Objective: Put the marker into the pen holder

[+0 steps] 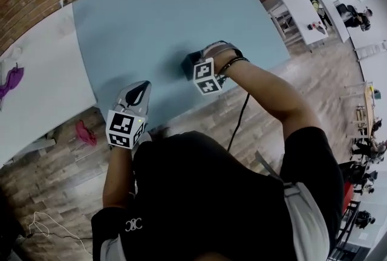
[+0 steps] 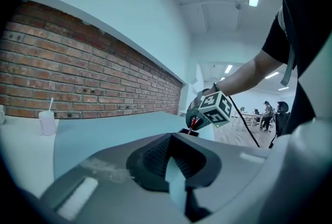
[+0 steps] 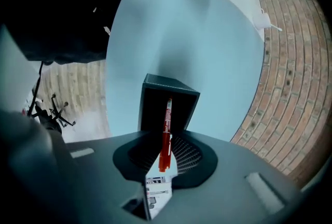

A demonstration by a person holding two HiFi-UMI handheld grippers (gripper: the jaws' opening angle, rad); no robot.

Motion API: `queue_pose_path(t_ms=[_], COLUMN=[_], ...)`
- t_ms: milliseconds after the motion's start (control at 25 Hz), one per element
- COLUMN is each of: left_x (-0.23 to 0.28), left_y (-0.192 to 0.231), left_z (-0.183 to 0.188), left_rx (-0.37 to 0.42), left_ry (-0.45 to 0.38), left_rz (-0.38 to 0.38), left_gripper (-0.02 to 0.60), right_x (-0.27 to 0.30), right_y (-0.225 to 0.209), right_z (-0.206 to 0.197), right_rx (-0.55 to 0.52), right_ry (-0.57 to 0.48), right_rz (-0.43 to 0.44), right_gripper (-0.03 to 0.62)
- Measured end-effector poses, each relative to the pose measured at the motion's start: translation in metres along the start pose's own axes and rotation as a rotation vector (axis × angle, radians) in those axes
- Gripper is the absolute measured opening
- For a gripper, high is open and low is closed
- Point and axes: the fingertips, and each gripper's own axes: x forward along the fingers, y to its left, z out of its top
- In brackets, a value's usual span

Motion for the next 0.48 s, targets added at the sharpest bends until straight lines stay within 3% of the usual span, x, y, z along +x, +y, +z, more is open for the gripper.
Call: queue_pose_path(t_ms=[280, 480], left_x=[-0.011, -0.014], left_y=[0.007, 0.010], left_z=[-0.007, -0.010], left_rx=[-0.029, -0.060], left_ry=[0.011, 0.013], left_rz=[0.030, 0.023], left_gripper=[0.006, 0.006], right_x=[0.011, 0.000], right_y=[-0.001, 0.003], right_z=[0.006, 0.007], right_rx=[0.017, 0.078], right_ry=[-0.017, -0.078], right_rz=[0.047, 0.093], right_gripper=[0.073, 0.146])
